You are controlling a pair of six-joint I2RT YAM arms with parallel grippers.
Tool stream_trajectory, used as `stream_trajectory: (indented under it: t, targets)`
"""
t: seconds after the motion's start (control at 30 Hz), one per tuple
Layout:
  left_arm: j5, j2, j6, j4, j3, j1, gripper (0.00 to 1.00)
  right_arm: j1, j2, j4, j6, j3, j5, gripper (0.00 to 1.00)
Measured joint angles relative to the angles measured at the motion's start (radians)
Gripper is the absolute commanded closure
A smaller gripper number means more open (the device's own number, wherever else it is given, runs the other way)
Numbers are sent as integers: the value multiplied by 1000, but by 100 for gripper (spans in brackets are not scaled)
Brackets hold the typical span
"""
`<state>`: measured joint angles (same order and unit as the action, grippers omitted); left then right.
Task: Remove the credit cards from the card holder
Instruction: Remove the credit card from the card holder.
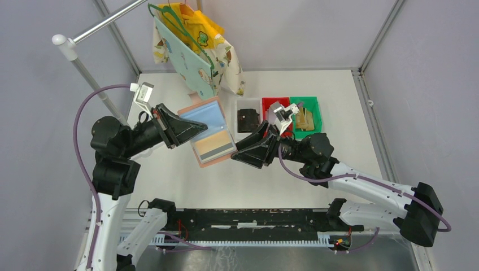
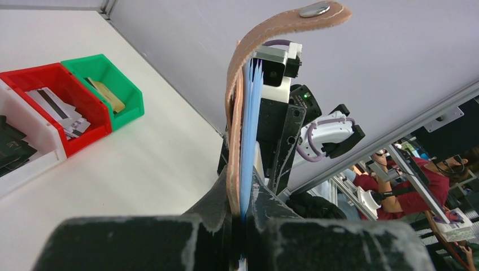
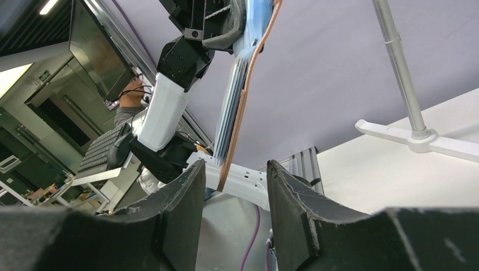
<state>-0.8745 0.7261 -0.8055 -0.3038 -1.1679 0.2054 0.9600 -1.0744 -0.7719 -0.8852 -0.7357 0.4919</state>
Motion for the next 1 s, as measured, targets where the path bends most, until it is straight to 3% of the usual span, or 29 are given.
stream_trajectory:
  t: [0.5, 1.0]
  targets:
    - [1, 14, -18, 0, -24, 0, 98, -5, -29, -16, -31, 3, -58, 53]
    - [0, 15, -20, 0, -30, -1, 98, -29, -64, -217, -127, 55, -38, 55]
